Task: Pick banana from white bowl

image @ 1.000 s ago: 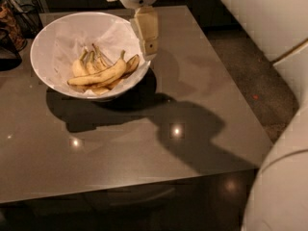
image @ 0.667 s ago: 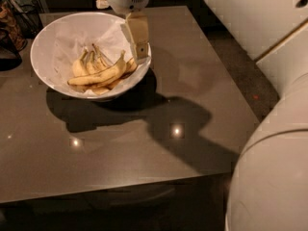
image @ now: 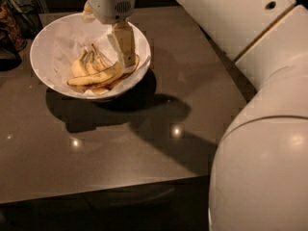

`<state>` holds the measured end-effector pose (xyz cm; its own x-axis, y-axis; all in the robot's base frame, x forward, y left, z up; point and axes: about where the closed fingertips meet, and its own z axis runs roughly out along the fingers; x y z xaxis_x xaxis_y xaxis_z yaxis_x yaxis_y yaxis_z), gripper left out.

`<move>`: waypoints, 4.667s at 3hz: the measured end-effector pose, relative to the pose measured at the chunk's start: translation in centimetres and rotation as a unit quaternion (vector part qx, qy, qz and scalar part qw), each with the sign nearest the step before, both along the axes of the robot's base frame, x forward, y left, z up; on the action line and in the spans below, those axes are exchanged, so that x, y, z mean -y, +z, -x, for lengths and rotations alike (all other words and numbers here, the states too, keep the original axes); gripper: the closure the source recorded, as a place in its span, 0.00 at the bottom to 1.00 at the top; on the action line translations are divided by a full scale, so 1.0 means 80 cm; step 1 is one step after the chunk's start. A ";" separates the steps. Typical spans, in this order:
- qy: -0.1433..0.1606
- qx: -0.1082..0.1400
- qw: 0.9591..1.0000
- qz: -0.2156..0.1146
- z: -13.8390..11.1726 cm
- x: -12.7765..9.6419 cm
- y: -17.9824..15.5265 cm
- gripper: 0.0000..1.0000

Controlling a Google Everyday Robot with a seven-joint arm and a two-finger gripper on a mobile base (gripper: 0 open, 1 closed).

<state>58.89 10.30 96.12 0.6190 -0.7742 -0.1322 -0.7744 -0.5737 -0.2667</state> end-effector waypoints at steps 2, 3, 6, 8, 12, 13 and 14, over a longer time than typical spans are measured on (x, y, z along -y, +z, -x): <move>0.015 -0.015 1.000 0.002 0.005 -0.015 -0.014 0.17; 0.018 -0.023 1.000 0.003 0.005 -0.019 -0.021 0.23; 0.029 -0.062 0.998 0.003 0.004 -0.027 -0.051 0.35; 0.036 -0.078 0.996 0.006 0.007 -0.034 -0.067 0.35; 0.030 -0.105 0.994 0.008 0.001 -0.028 -0.095 0.43; 0.028 -0.112 0.993 0.008 0.001 -0.025 -0.103 0.42; 0.028 -0.115 0.993 0.009 0.000 -0.024 -0.108 0.41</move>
Offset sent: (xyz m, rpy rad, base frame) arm -0.0199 0.0018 -0.0201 -0.0607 0.0965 0.0489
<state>58.89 12.19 87.48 0.6154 -0.7433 -0.2624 -0.7810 -0.6199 -0.0755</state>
